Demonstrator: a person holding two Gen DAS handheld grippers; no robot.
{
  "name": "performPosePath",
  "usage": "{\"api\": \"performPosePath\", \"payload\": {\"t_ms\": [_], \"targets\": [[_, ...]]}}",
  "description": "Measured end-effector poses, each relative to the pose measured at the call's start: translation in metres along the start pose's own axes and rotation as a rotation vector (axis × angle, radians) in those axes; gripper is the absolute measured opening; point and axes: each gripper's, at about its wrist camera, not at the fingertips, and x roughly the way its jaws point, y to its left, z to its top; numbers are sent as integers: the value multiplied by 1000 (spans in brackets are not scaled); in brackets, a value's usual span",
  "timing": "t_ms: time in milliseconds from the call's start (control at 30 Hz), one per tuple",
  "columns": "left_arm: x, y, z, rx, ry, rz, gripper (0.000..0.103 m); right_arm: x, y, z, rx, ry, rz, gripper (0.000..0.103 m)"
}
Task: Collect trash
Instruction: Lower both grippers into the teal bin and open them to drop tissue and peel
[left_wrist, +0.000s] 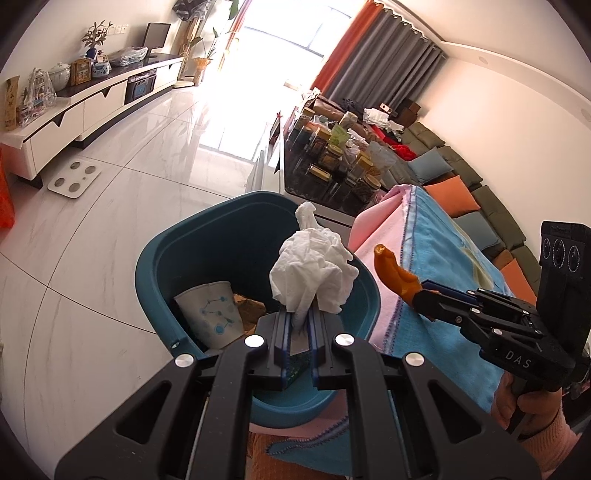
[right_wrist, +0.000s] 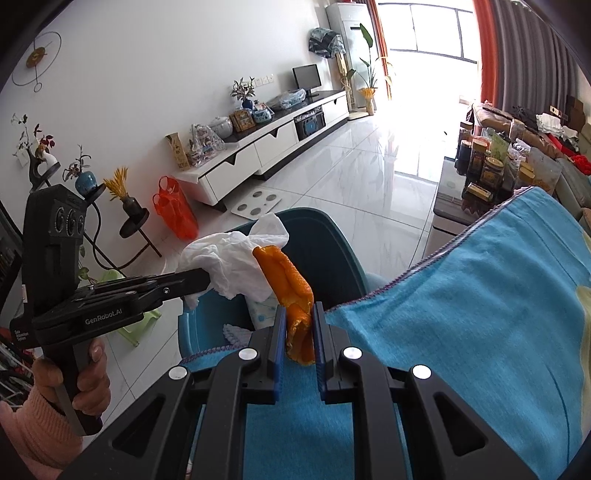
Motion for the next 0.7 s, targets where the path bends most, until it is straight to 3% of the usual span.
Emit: {"api": "performPosePath", "payload": {"t_ms": [700], "targets": [[34, 1, 6, -5, 29, 28, 8, 28, 7, 15, -1, 68, -12, 13]]}}
